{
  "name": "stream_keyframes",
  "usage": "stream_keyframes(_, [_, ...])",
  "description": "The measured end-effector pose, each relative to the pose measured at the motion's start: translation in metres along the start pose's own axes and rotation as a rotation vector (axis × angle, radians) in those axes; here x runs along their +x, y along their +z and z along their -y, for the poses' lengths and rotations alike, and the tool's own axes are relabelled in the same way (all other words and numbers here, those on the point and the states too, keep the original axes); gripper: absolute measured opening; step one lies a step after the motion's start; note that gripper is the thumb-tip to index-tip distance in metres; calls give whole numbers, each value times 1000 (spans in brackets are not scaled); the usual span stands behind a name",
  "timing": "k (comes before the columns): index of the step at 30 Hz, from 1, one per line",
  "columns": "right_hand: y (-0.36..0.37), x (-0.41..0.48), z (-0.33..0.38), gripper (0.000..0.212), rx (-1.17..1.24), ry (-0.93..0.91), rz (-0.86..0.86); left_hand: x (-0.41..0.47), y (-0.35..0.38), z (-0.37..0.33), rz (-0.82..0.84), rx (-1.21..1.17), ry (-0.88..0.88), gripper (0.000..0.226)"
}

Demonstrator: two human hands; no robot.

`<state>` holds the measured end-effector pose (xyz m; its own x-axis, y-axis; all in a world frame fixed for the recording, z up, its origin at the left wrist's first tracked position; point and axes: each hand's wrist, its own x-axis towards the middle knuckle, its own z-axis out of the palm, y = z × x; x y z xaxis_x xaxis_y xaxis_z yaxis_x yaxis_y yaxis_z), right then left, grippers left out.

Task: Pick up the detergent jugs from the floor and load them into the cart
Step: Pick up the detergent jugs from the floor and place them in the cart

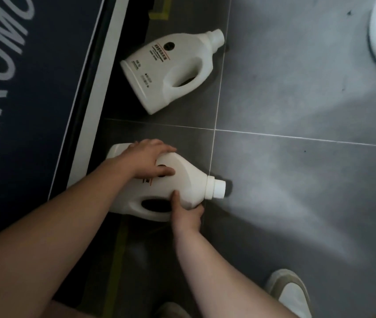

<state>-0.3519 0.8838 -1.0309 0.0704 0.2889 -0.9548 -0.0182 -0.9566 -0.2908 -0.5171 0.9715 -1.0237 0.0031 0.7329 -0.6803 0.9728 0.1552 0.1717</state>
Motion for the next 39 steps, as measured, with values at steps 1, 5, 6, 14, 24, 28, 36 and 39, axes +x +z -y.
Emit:
stream_keyframes(1, [0, -1, -1, 80, 13, -14, -3, -1, 0, 0, 1, 2, -6, 75])
stream_keyframes(5, [-8, 9, -2, 81, -7, -106, -30, -6, 5, -8, -10, -55, -104, 75])
stream_keyframes(6, [-13, 13, 2, 83, -26, -130, -40, -6, 7, -9, -20, -91, -152, 76])
stream_keyframes(14, [-41, 45, 68, 92, -278, -324, -7, -24, 49, -25, -77, -493, -546, 83])
stream_keyframes(24, [-62, 55, 83, 100, -431, -263, 146, -38, 83, -19, 31, -1349, -558, 121])
stream_keyframes(28, [-59, 56, 79, 84, -374, -292, 121, -38, 85, -20, -49, -1452, -552, 114])
stream_keyframes(36, [-62, 49, 112, 61, -353, -485, 141, -35, 52, -29, -224, -1486, -426, 101])
stream_keyframes(39, [-59, 41, 136, 80, -362, -610, 159, -33, 31, -32, -352, -1504, -343, 98])
